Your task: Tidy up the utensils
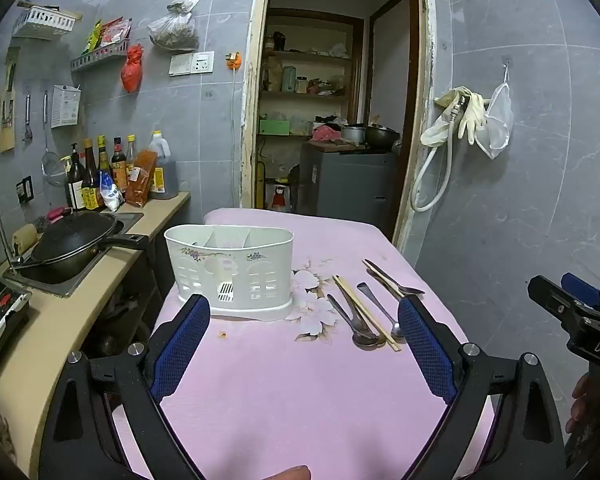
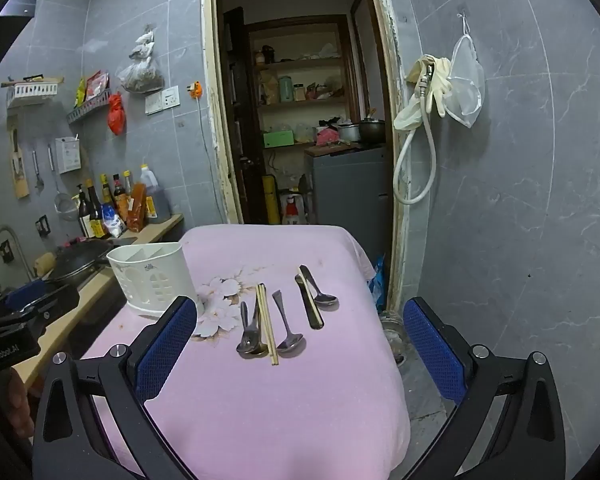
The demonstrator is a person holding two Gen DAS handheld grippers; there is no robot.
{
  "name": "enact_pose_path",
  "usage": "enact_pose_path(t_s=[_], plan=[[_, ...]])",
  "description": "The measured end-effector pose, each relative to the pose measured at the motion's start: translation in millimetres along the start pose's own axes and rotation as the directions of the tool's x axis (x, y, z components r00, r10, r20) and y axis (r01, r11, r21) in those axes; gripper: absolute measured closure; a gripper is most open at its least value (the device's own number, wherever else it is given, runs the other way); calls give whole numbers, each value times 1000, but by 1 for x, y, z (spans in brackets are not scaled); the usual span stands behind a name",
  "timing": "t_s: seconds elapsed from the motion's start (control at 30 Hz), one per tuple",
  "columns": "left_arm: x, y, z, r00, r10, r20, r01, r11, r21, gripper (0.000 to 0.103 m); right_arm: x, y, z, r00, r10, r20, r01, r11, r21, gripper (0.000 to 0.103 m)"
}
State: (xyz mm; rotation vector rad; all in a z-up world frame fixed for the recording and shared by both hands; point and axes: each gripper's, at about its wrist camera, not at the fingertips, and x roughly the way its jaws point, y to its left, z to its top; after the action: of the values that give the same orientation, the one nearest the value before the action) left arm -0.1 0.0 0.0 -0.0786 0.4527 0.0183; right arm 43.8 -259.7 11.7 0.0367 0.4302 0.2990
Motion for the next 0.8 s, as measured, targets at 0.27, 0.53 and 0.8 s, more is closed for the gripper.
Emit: enact_pose_path(t_s=[0.27,0.53,0.8], plan=[[4,-4,0,1000,1,-4,-1,1000,-1,11,-1,0,0,1000,-3,0,3,1000,-4,0],[-8,1,4,1000,-6,7,7,1000,-7,11,-3,-1,0,1000,1,0,-1,1000,1,0],[-9,0,2,1000,-5,14,5,1000,-12,11,-4,1,0,1000,2,1,-2,1000,3,0]])
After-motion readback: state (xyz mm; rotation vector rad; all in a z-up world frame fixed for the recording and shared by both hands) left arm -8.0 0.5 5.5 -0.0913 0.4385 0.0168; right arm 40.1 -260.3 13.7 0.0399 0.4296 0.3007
